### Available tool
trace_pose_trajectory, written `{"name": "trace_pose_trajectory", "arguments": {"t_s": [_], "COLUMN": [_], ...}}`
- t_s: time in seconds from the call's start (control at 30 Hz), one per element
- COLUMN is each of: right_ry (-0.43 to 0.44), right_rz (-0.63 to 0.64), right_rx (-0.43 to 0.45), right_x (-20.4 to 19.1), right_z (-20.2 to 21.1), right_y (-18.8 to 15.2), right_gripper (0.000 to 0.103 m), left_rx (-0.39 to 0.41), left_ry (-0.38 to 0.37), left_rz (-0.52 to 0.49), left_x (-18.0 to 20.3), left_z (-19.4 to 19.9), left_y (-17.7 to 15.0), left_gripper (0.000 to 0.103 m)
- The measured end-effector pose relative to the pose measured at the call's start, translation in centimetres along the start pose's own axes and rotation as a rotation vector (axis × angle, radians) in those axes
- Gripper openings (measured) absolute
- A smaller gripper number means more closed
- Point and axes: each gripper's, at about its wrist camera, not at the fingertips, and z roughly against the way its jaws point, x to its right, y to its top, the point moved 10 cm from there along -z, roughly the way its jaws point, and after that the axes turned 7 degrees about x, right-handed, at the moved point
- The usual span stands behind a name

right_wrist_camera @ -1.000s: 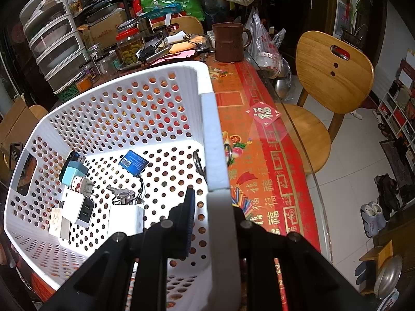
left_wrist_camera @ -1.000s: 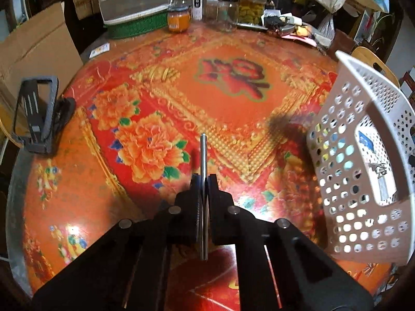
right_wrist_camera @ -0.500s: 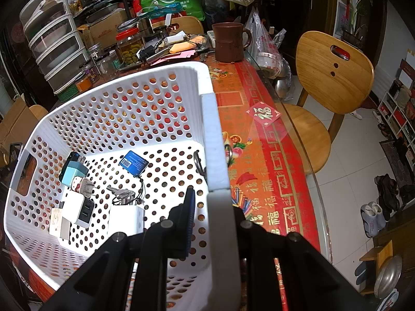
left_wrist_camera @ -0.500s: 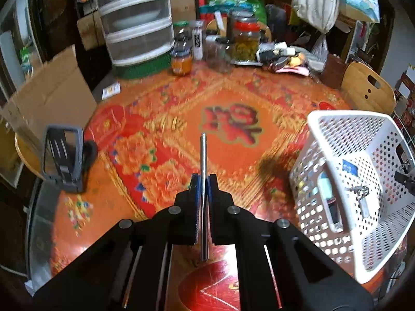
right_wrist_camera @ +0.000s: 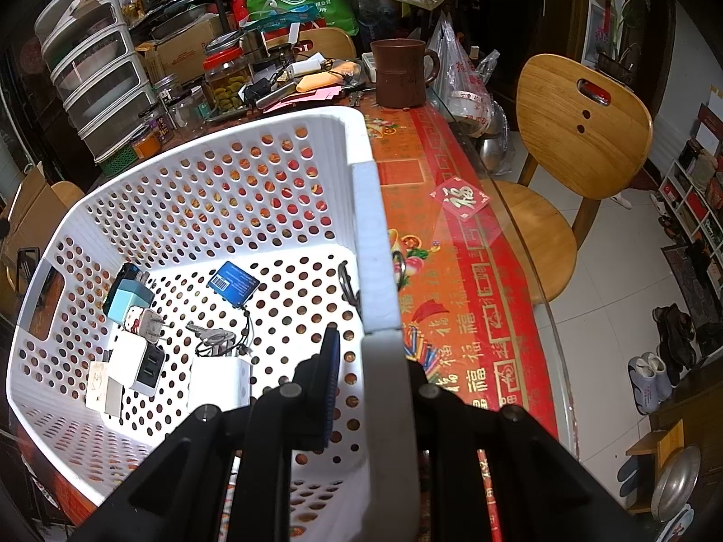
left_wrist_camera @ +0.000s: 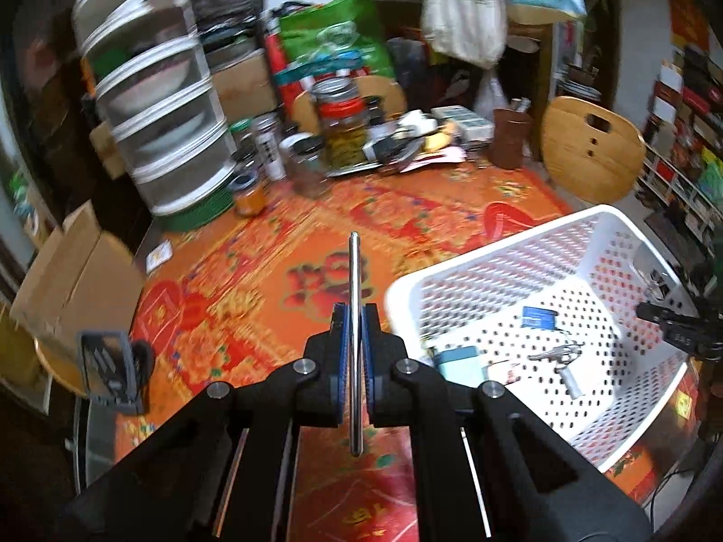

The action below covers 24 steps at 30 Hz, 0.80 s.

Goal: Organize rigid objects
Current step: 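Carry the metal rod into the basket and open the left tool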

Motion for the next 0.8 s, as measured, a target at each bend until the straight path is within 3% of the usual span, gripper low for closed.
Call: {"name": "trace_pose_trajectory", "arguments": {"t_s": [0.17, 0.37, 0.8], "right_ry": [0.000, 0.000, 0.001], "right_rz": [0.003, 0.003, 0.003], "right_rx": [-0.003, -0.003, -0.003], "right_x": [0.0, -0.1, -0.1], "right_z": [-0.1, -0.1, -0.1], "right_y": [-0.1, -0.1, 0.0], "right_gripper": [0.015, 0.015, 0.015], "left_rx": [0.014, 0.013, -0.033], "left_ry": [-0.066, -0.121, -0.187], "left_rz": [-0.114, -0.180, -0.270], "left_x": [5.6, 10.7, 16.7], "left_z": [-0.4, -1.1, -3.6], "left_y": [1.2, 1.1, -1.1], "left_gripper": [0.005, 0.005, 0.005]}}
